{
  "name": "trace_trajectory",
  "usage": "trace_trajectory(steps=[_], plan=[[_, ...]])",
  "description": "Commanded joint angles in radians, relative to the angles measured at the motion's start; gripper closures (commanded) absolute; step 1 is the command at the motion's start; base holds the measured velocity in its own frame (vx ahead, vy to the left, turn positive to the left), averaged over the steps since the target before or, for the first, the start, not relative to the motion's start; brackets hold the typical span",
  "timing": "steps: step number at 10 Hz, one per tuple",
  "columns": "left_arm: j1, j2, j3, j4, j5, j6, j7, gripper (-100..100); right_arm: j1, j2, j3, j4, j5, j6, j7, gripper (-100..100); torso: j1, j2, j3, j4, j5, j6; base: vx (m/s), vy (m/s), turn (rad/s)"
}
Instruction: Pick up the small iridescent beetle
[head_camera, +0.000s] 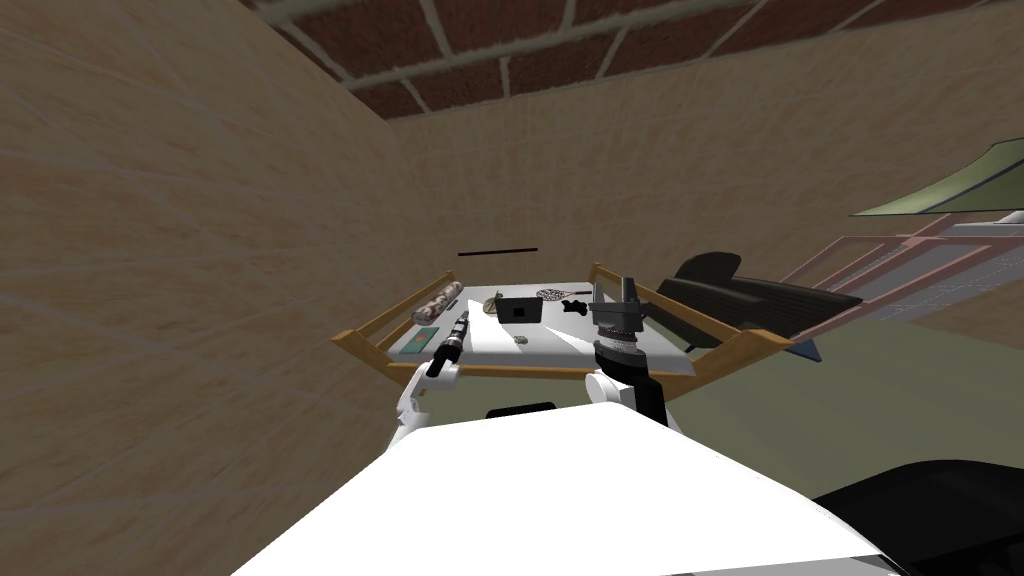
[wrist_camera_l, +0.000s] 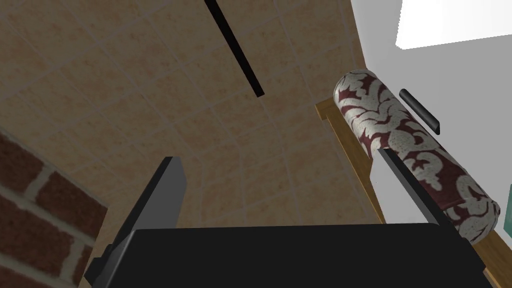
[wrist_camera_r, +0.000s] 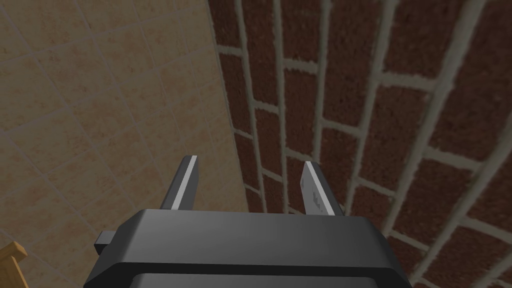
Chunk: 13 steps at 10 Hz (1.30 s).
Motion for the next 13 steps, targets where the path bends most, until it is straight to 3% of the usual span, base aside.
trace_trajectory(steps=[1, 4, 5, 6, 7, 10, 11, 12, 13], plan=[[-0.042, -0.002, 0.001, 0.050, 0.001, 0.050, 0.001, -100, 0.000, 0.000, 0.000, 0.000, 0.000, 0.000, 0.000, 0, 0.000, 0.000, 0.000, 0.000, 0.000, 0.000, -0.007, -0.022, 0.015], [-0.077, -0.002, 0.003, 0.094, 0.004, 0.129, 0.004, -100, 0.000, 0.000, 0.000, 0.000, 0.000, 0.000, 0.000, 0, -0.001, 0.000, 0.000, 0.000, 0.000, 0.000, -0.006, -0.026, 0.010], [-0.112, -0.003, 0.004, 0.138, 0.008, 0.156, 0.007, -100, 0.000, 0.000, 0.000, 0.000, 0.000, 0.000, 0.000, 0, -0.001, 0.000, 0.000, 0.000, 0.000, 0.000, -0.002, -0.035, 0.014], [-0.112, -0.003, 0.004, 0.138, 0.008, 0.188, 0.007, -100, 0.000, 0.000, 0.000, 0.000, 0.000, 0.000, 0.000, 0, -0.001, 0.000, 0.000, 0.000, 0.000, 0.000, -0.001, -0.030, 0.006], [-0.148, -0.005, 0.005, 0.181, 0.013, 0.220, 0.011, -100, 0.000, 0.000, 0.000, 0.000, 0.000, 0.000, 0.000, 0, -0.001, 0.000, 0.000, 0.000, 0.000, 0.000, 0.003, -0.043, 0.015], [-0.185, -0.007, 0.007, 0.227, 0.019, 0.297, 0.015, -100, 0.000, 0.000, 0.000, 0.000, 0.000, 0.000, 0.000, 0, -0.002, 0.000, 0.000, 0.000, 0.000, 0.000, -0.001, -0.037, 0.008], [-0.221, -0.010, 0.009, 0.273, 0.025, 0.334, 0.021, -100, 0.000, 0.000, 0.000, 0.000, 0.000, 0.000, 0.000, 0, -0.001, 0.000, 0.000, 0.000, 0.000, 0.000, 0.002, -0.048, 0.005], [-0.221, -0.010, 0.009, 0.273, 0.025, 0.350, 0.021, -100, 0.000, 0.000, 0.000, 0.000, 0.000, 0.000, 0.000, 0, -0.002, 0.000, 0.000, 0.000, 0.000, 0.000, 0.006, -0.043, 0.008], [-0.257, -0.013, 0.010, 0.310, 0.033, 0.386, 0.026, -100, 0.000, 0.000, 0.000, 0.000, 0.000, 0.000, 0.000, 0, -0.002, -0.001, 0.000, 0.000, 0.000, 0.000, 0.009, -0.046, 0.010]])
